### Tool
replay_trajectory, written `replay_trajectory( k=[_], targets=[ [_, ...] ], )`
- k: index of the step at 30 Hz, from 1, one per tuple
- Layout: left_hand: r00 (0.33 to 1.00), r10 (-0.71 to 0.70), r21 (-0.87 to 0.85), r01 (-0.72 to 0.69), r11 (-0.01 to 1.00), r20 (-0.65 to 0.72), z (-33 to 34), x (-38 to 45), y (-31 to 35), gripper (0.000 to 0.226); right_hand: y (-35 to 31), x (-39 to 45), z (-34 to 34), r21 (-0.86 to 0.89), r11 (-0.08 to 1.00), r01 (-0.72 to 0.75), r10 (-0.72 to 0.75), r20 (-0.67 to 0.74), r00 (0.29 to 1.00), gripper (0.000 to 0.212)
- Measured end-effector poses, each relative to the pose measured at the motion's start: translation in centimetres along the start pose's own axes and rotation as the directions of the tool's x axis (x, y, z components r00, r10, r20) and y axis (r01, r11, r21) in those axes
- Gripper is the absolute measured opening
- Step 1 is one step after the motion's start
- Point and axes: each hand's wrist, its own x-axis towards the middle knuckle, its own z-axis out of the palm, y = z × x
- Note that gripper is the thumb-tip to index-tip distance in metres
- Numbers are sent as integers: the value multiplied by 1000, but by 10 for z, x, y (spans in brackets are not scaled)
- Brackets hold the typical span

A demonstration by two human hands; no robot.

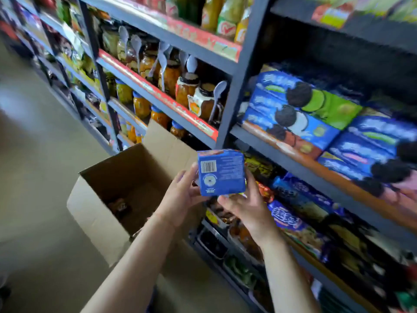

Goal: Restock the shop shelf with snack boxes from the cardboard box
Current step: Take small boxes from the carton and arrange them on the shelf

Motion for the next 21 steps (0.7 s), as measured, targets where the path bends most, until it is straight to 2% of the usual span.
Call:
replay_trajectory(
  k=[2, 5, 8, 9, 13, 14, 18, 21],
  targets=[
    [998, 21, 3, -21, 1000, 56, 45, -28, 1, 33, -26, -40, -36, -139, 988, 67, -75, -53, 996, 87],
    [989, -29, 105, 13, 994, 146, 105, -65, 0, 32, -65, -93, -87, -221, 963, 153, -200, -213, 956, 55],
    [965, -165, 191, 127, 973, 203, 150, -82, -9, 75, -91, -134, -127, -298, 929, 220, -313, -316, 896, 27],
    [953, -198, 222, 147, 964, 231, 169, -92, -5, 79, -97, -146, -137, -297, 929, 220, -322, -359, 876, 22],
    [952, -188, 394, 81, 916, 241, 233, -136, 7, 48, -109, -182, -169, -220, 947, 233, -310, -451, 837, 22],
    [943, -227, 441, 100, 892, 245, 241, -139, 4, 45, -109, -189, -177, -207, 950, 232, -304, -466, 831, 22],
    [935, -243, 494, 88, 865, 259, 282, -145, -2, 51, -103, -218, -204, -135, 967, 216, -254, -548, 797, 27],
    [896, -124, 411, -70, 909, 426, 298, -154, -12, 61, -98, -233, -219, -31, 981, 189, -172, -582, 795, 31]
  ],
)
